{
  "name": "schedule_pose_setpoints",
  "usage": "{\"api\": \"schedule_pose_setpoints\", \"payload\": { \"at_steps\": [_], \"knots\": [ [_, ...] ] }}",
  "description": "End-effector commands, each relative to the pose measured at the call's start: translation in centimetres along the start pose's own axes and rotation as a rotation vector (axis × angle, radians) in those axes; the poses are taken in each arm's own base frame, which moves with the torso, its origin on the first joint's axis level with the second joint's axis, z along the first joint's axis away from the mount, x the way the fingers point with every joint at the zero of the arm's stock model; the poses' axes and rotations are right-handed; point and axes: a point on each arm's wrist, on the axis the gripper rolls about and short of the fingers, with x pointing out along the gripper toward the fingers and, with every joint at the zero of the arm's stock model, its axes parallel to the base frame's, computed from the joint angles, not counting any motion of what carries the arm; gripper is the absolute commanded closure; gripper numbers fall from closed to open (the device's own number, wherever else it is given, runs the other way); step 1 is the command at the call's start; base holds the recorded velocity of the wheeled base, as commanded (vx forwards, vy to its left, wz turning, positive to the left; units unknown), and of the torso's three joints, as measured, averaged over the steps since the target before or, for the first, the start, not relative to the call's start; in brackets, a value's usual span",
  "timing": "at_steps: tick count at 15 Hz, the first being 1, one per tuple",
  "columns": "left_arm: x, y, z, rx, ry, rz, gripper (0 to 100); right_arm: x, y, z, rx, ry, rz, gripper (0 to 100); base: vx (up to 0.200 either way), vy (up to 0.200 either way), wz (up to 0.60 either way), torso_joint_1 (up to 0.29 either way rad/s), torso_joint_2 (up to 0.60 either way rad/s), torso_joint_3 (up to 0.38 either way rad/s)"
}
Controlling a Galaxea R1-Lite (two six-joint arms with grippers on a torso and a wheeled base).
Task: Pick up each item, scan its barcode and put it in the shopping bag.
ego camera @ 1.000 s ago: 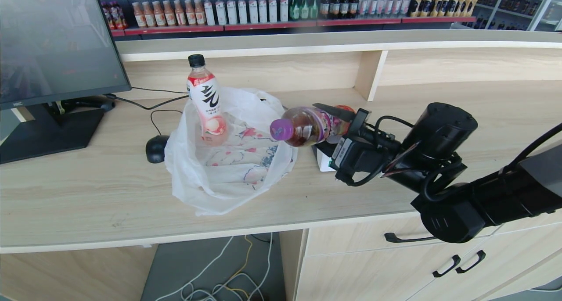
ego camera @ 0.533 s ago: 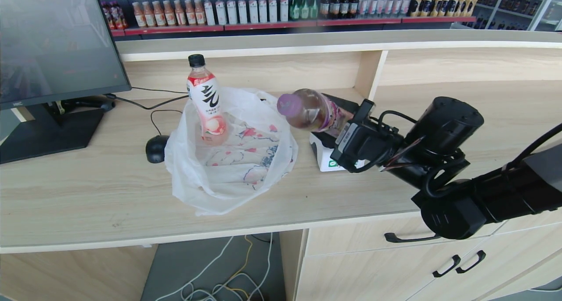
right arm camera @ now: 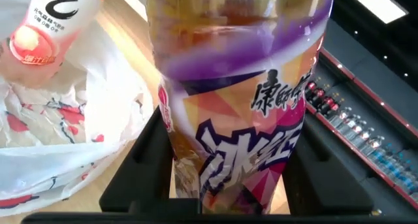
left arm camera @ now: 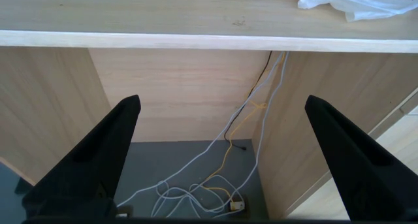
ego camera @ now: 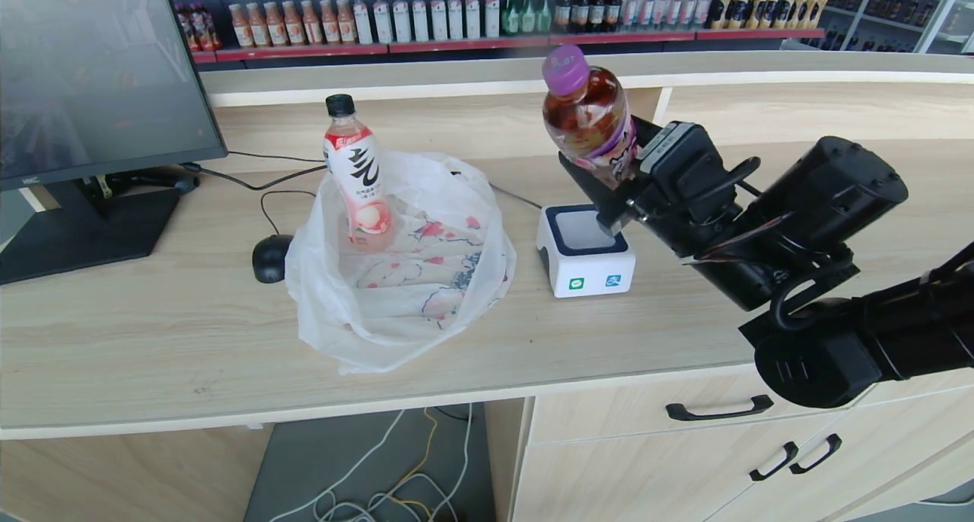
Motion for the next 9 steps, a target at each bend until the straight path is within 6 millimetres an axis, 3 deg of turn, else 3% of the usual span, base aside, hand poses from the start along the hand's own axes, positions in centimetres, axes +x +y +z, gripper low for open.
{"api": "schedule_pose_setpoints", "payload": {
  "at_steps": [1,9],
  "knots": [
    [0.0,0.0,0.0,-0.001,0.001,0.0,0,-0.2,-1.3,0.4,0.065,0.021,-0.087,100,0.0,0.0,0.0,0.0,0.0,0.0],
    [0.0,0.0,0.0,0.002,-0.001,0.0,0,-2.4,-3.4,-0.1,0.529,0.057,-0.38,100,0.0,0.0,0.0,0.0,0.0,0.0]
  ]
}}
